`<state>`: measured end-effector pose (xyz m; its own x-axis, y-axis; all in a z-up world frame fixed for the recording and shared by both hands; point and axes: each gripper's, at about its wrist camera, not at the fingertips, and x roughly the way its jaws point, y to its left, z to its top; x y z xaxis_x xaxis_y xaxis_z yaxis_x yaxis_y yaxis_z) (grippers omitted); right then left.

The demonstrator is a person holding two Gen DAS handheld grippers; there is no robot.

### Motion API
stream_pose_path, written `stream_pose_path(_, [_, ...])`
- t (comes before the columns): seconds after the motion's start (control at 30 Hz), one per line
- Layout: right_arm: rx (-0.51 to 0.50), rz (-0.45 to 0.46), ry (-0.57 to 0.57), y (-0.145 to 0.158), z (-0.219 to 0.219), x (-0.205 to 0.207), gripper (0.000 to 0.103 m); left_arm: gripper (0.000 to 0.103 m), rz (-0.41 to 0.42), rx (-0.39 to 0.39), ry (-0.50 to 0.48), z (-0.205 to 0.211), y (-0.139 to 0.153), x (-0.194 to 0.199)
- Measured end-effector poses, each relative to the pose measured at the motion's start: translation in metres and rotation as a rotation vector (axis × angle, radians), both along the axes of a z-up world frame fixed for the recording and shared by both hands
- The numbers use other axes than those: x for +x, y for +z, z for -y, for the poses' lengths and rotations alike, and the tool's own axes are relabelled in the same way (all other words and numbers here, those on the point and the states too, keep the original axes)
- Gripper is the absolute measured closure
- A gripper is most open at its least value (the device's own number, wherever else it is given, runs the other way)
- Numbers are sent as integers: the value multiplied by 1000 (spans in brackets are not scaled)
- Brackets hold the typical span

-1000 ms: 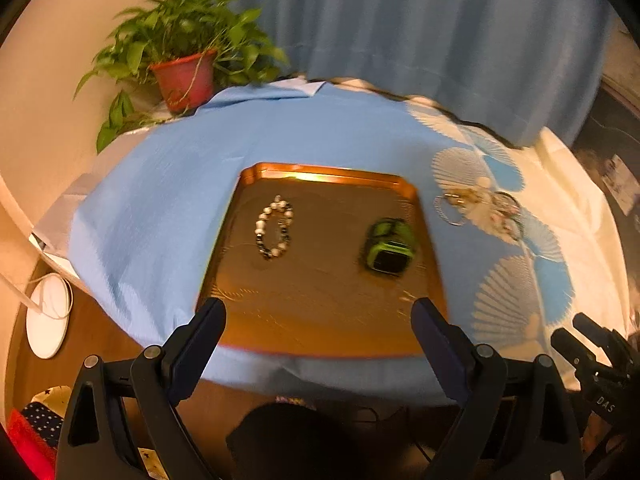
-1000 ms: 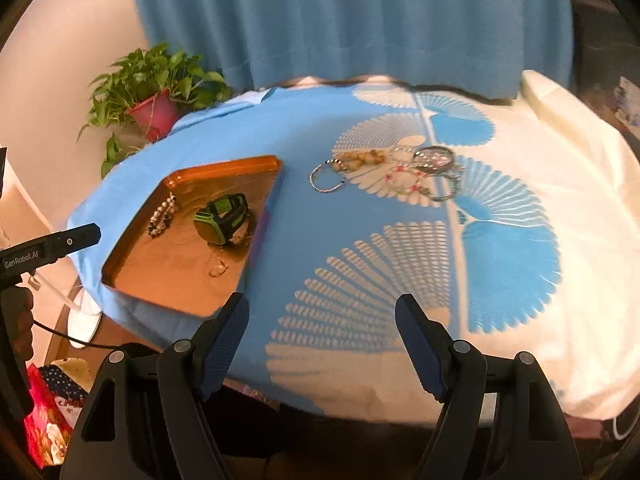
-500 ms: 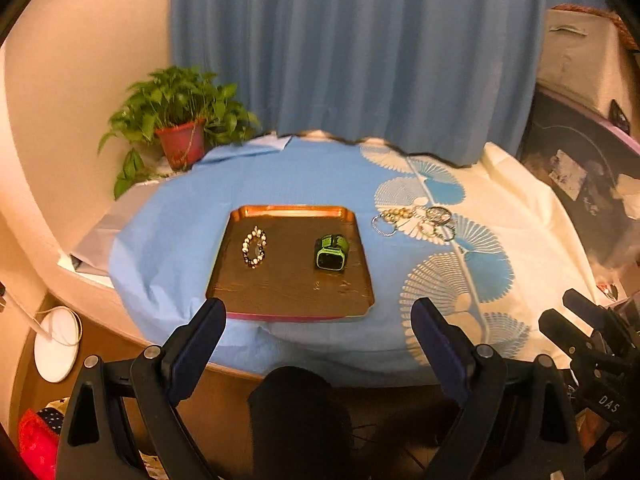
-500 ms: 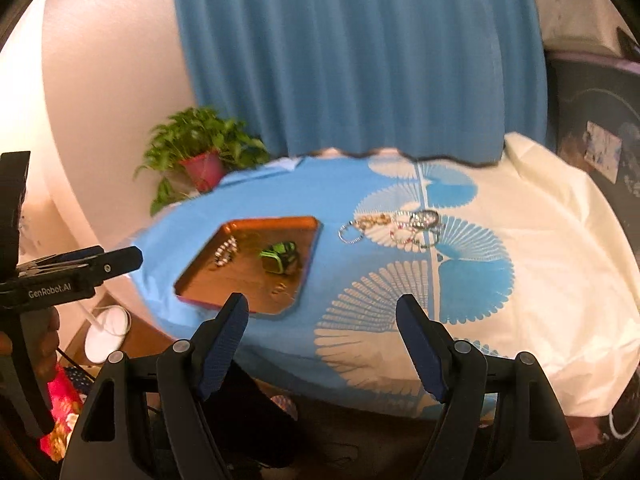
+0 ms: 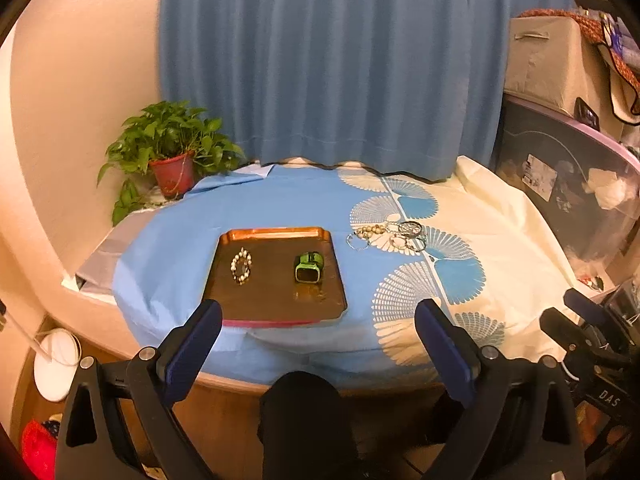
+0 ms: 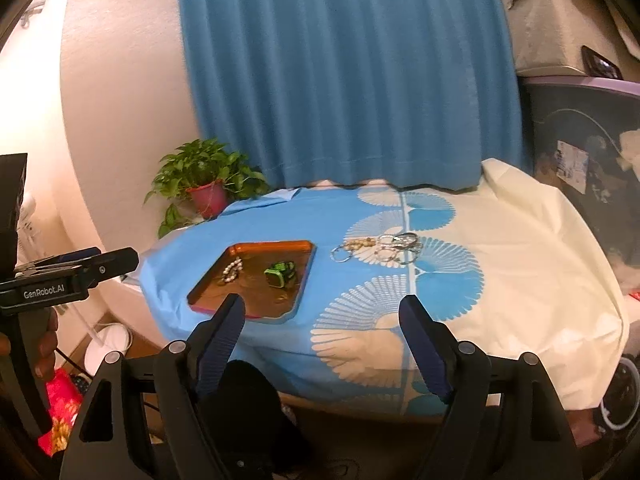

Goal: Organize jewelry
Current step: 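Move both tools back toward the remaining jewelry pile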

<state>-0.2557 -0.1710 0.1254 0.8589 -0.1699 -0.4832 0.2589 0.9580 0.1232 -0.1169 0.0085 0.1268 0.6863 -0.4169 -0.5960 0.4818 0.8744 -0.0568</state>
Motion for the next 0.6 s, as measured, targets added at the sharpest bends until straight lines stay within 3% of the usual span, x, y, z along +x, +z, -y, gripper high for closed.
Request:
stream_pose_path(0.27, [15,-66,-38,-18,35,24,23,8,-82,25,-17,44,-24,44])
stream_pose_path(0.6, [80,-133,-136,-54,114,87,23,8,-156,94,-99,129,-49,124])
